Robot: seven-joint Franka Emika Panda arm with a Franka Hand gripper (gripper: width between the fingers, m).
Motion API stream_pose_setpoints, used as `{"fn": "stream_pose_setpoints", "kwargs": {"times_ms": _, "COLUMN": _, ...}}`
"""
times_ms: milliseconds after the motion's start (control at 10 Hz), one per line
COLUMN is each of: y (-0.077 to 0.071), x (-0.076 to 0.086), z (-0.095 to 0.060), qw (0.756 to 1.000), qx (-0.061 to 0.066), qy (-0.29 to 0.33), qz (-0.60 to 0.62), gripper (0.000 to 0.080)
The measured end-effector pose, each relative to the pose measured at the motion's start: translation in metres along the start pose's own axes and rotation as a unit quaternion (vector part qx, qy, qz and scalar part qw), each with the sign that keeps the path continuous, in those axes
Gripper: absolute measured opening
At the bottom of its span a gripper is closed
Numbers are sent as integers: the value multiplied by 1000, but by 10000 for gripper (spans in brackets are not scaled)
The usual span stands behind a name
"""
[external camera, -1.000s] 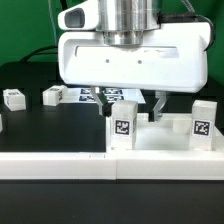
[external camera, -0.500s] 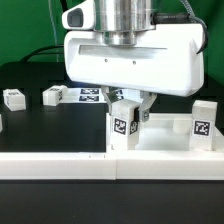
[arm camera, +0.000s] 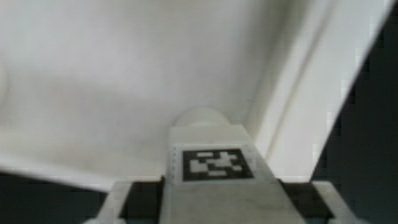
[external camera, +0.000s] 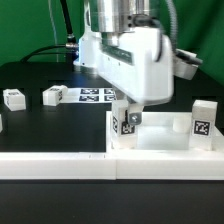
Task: Assemble square table
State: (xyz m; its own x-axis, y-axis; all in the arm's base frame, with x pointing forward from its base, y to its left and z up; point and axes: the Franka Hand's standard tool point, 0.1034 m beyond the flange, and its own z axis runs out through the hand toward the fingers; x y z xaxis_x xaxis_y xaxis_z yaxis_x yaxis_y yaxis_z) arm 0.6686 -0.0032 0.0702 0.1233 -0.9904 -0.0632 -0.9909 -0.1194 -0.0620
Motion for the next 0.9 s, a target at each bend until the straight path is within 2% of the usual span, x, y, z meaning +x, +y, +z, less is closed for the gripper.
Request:
{"fn": "stream_pose_setpoints", "kwargs": {"times_ms": 200, "y": -4, "x": 1, "z": 0, "qw": 984, "qx": 8, "qy": -15, "qz": 175, "gripper": 290}}
{"fn": "stream_pose_setpoints", "kwargs": {"times_ms": 300, "y": -4, "x": 2, "z": 0, "qw": 974, "qx": 9, "qy": -18, "qz": 224, "gripper": 290}}
{"fn": "stream_pose_setpoints", "kwargs": {"times_ms": 600, "y": -2, "x": 2, "z": 0, "qw": 969, "qx": 6, "qy": -10, "qz": 247, "gripper": 290}}
{"fn": "stream_pose_setpoints", "kwargs": {"times_ms": 700, "y": -2, "x": 2, "z": 1, "qw": 965, "qx": 6, "qy": -13, "qz": 264, "gripper": 368}}
{"fn": "stream_pose_setpoints", "kwargs": {"times_ms": 800, "y": -2, "x": 2, "z": 1, "qw": 966, "qx": 7, "qy": -13, "qz": 260, "gripper": 368}}
{"fn": "stream_pose_setpoints", "kwargs": {"times_ms": 900, "y": -2, "x": 2, "z": 1, "qw": 966, "qx": 7, "qy": -13, "qz": 260, "gripper": 557}}
